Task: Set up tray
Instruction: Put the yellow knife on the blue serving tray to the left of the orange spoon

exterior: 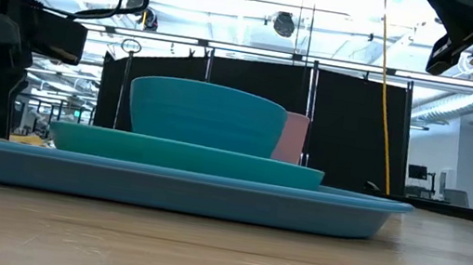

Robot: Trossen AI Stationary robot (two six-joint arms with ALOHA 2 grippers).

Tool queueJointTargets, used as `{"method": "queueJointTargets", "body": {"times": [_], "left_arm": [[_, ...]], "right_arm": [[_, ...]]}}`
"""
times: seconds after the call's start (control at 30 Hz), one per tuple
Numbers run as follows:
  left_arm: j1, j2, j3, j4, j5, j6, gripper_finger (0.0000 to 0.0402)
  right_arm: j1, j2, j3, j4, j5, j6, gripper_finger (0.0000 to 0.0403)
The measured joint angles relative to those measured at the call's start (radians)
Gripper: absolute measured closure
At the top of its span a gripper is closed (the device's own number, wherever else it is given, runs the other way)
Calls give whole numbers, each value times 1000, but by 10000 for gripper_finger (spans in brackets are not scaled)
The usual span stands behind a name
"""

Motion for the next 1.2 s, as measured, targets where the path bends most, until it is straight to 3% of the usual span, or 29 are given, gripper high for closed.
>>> {"method": "queueJointTargets", "body": {"times": [0.17,0.37,0.53,0.9,1.2], "left_arm": [[0,0,0,0,1,5,317],[0,0,0,-3,2,-15,286],[-1,0,0,-10,-5,-53,319],[-2,-4,0,-18,-32,-101,320],[-23,-4,0,-37,-38,-224,320]], "right_arm": [[0,0,0,0,0,0,403],[0,0,0,0,0,0,403],[0,0,0,0,0,0,403],[0,0,0,0,0,0,403],[0,0,0,0,0,0,403]]}}
